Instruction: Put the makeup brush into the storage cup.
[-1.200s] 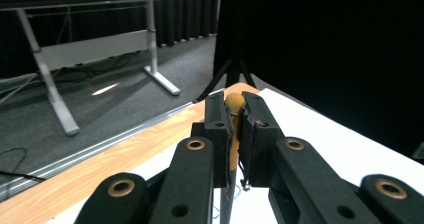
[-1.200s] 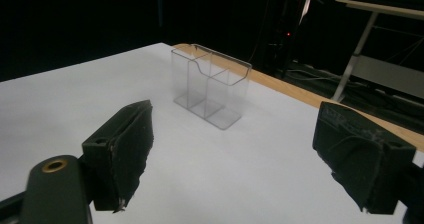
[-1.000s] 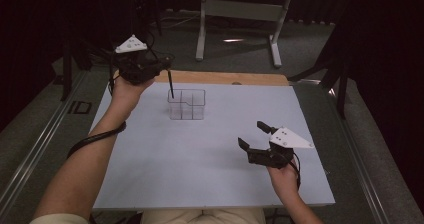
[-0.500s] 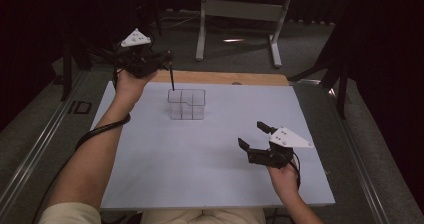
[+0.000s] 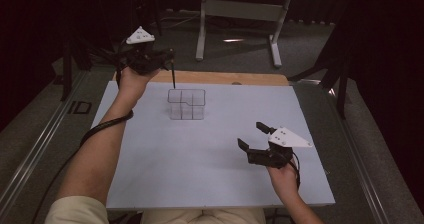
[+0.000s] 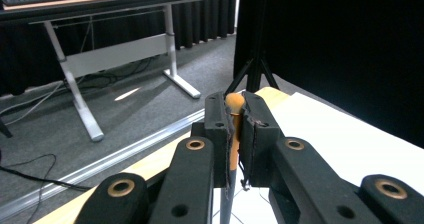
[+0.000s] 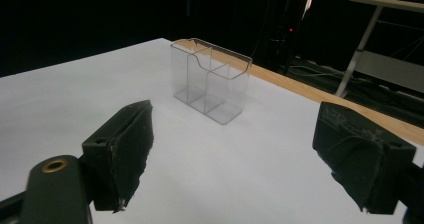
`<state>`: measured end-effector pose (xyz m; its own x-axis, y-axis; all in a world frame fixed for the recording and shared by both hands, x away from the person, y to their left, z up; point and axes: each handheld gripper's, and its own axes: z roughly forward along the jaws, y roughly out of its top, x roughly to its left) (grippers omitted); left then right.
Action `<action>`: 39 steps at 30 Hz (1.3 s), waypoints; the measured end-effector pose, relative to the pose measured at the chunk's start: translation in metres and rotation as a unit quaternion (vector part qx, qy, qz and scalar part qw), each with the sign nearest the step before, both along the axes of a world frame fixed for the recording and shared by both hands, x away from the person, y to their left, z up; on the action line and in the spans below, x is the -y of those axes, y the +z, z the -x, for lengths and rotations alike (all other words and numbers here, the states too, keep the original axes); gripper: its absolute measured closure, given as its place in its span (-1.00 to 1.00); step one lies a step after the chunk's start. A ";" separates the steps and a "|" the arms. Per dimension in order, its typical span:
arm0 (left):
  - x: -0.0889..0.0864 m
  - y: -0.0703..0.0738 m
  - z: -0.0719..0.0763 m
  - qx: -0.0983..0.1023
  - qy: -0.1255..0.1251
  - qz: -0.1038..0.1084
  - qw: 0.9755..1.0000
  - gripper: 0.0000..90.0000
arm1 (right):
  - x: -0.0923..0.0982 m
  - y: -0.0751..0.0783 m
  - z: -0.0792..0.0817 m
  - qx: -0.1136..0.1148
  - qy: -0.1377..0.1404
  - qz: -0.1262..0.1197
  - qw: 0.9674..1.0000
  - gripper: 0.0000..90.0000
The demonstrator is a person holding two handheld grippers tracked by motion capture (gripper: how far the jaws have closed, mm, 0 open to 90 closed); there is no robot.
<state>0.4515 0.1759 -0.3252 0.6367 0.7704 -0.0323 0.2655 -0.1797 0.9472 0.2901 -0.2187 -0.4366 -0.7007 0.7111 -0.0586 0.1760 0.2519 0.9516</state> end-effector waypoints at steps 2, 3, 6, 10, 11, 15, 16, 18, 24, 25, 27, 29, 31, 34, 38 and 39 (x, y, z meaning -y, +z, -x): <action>0.000 -0.003 -0.001 -0.002 0.003 0.004 1.000 0.86 | 0.000 0.000 0.000 0.000 0.001 0.001 1.000 -0.63; 0.000 -0.005 -0.002 -0.002 0.003 0.002 1.000 0.86 | 0.000 0.000 0.000 -0.002 0.001 0.000 1.000 -0.63; 0.000 -0.009 -0.003 -0.005 0.005 0.001 1.000 0.86 | 0.000 -0.001 -0.001 -0.003 0.001 -0.001 1.000 -0.63; -0.001 -0.015 -0.005 -0.007 0.004 0.002 1.000 0.86 | 0.000 -0.001 -0.001 -0.005 0.002 -0.002 1.000 -0.63; -0.002 -0.017 -0.005 -0.010 0.004 0.004 1.000 0.86 | 0.000 -0.001 -0.001 -0.006 0.002 -0.002 1.000 -0.63; -0.002 -0.021 -0.007 -0.011 0.005 0.000 1.000 0.86 | -0.001 -0.001 -0.001 -0.006 0.002 -0.004 1.000 -0.63; -0.002 -0.022 -0.007 -0.009 0.007 -0.005 1.000 0.86 | -0.001 -0.001 -0.001 -0.006 0.002 -0.004 1.000 -0.63; -0.002 -0.025 -0.008 -0.011 0.006 -0.005 1.000 0.86 | -0.001 -0.001 -0.001 -0.006 0.003 -0.005 1.000 -0.63; -0.004 -0.032 -0.009 -0.008 0.006 -0.004 1.000 0.86 | 0.001 -0.001 -0.001 -0.002 0.003 -0.011 1.000 -0.63; -0.004 -0.032 -0.009 -0.008 0.006 -0.004 1.000 0.86 | 0.001 -0.001 -0.001 -0.002 0.003 -0.011 1.000 -0.63; -0.004 -0.034 -0.009 -0.009 0.005 0.000 1.000 0.86 | 0.002 -0.001 -0.001 -0.002 0.004 -0.016 1.000 -0.63; -0.003 -0.037 -0.009 -0.008 0.007 -0.005 1.000 0.86 | 0.003 0.000 -0.001 0.000 0.004 -0.017 1.000 -0.63; -0.003 -0.038 -0.010 -0.009 0.006 -0.007 1.000 0.86 | 0.003 0.000 -0.001 -0.001 0.004 -0.016 1.000 -0.63; -0.002 -0.042 -0.011 -0.013 0.006 -0.003 1.000 0.85 | 0.003 0.000 -0.001 -0.001 0.004 -0.014 1.000 -0.63; -0.001 -0.046 -0.011 -0.014 0.008 -0.004 1.000 0.84 | 0.003 0.000 -0.001 -0.002 0.004 -0.014 1.000 -0.63; -0.001 -0.047 -0.011 -0.013 0.011 -0.005 1.000 0.84 | 0.003 0.000 -0.001 -0.002 0.004 -0.014 1.000 -0.63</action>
<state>0.4626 0.1769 -0.3723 0.6185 0.7847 -0.0416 0.2942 -0.1822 0.9382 0.2915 -0.2215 -0.4369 -0.7064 0.7069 -0.0363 0.1784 0.2274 0.9573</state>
